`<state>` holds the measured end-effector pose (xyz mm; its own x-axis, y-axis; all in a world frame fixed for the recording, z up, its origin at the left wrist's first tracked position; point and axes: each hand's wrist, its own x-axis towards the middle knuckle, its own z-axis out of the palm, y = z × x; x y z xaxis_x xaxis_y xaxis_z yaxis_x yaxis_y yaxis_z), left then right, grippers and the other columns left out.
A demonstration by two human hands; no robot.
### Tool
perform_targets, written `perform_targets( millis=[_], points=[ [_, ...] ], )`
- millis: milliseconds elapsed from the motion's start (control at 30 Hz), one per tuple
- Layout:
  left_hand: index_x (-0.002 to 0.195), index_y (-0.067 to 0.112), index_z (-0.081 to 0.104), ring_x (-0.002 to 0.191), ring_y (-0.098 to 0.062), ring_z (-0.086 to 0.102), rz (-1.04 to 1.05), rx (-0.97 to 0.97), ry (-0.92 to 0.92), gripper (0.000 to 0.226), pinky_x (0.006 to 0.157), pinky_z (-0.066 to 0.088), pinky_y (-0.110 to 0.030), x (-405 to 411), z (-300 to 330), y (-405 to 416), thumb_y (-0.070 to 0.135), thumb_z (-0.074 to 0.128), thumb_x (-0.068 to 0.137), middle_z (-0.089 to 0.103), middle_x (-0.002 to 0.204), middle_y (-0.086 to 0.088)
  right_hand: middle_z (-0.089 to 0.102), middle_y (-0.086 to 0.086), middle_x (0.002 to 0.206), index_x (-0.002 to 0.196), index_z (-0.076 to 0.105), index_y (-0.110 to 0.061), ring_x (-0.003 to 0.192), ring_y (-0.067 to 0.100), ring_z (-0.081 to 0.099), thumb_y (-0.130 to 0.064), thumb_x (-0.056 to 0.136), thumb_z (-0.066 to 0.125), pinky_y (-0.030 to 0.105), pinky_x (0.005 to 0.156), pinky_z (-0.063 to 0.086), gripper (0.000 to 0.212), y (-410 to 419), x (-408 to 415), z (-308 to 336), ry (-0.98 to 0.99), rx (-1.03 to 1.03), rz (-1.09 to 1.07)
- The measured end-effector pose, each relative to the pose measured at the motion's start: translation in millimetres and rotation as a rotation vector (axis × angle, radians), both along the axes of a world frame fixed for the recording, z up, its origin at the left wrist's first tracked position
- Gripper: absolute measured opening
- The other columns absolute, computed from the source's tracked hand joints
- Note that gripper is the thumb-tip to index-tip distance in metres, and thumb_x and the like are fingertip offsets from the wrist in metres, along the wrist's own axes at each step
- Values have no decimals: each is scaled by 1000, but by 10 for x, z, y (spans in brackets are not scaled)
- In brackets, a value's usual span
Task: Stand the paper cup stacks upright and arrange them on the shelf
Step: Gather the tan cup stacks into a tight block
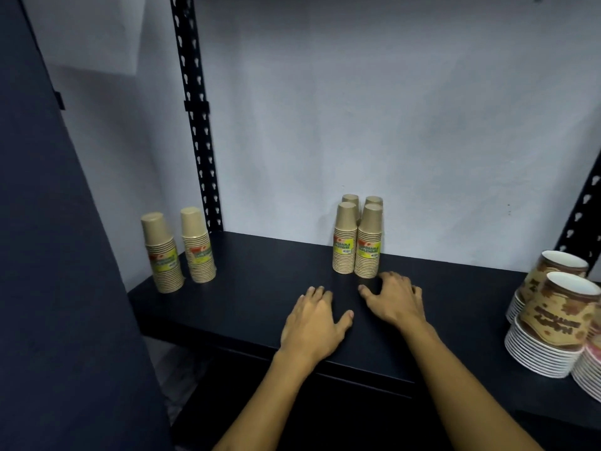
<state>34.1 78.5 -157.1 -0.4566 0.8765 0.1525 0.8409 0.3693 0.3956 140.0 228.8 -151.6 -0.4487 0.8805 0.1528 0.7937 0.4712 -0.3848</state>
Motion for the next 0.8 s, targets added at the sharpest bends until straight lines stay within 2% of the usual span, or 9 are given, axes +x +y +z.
perform_targets(
  millis=[267, 367, 667, 800],
  points=[
    [149, 12, 43, 152, -20, 23, 4, 16, 21, 60, 122, 21, -36, 28, 26, -66, 49, 42, 103, 36, 161, -4, 34, 1, 161, 150, 40, -23, 151, 23, 23, -55, 101, 36, 46, 122, 16, 59, -595, 269, -74, -88, 52, 150],
    [151, 14, 40, 153, -18, 20, -23, 18, 27, 59, 122, 20, -34, 15, -3, -139, 49, 41, 103, 33, 163, -2, 31, 0, 163, 151, 38, -27, 152, 22, 20, -54, 102, 31, 46, 122, 15, 57, -738, 320, -84, -123, 69, 184],
    [152, 23, 42, 154, -11, 17, -53, 96, 42, 61, 123, 17, -31, -24, -123, -330, 55, 42, 100, 31, 163, 6, 27, 1, 165, 153, 34, -28, 154, 23, 15, -53, 103, 30, 47, 124, 12, 56, -811, 336, -53, -148, 45, 200],
    [149, 24, 46, 151, -10, 24, -82, 99, 47, 60, 120, 24, -31, -95, -74, -419, 57, 46, 98, 37, 160, 7, 30, 2, 163, 152, 37, -27, 153, 25, 18, -49, 104, 33, 50, 123, 14, 53, -818, 302, -30, -159, 25, 190]
  ],
)
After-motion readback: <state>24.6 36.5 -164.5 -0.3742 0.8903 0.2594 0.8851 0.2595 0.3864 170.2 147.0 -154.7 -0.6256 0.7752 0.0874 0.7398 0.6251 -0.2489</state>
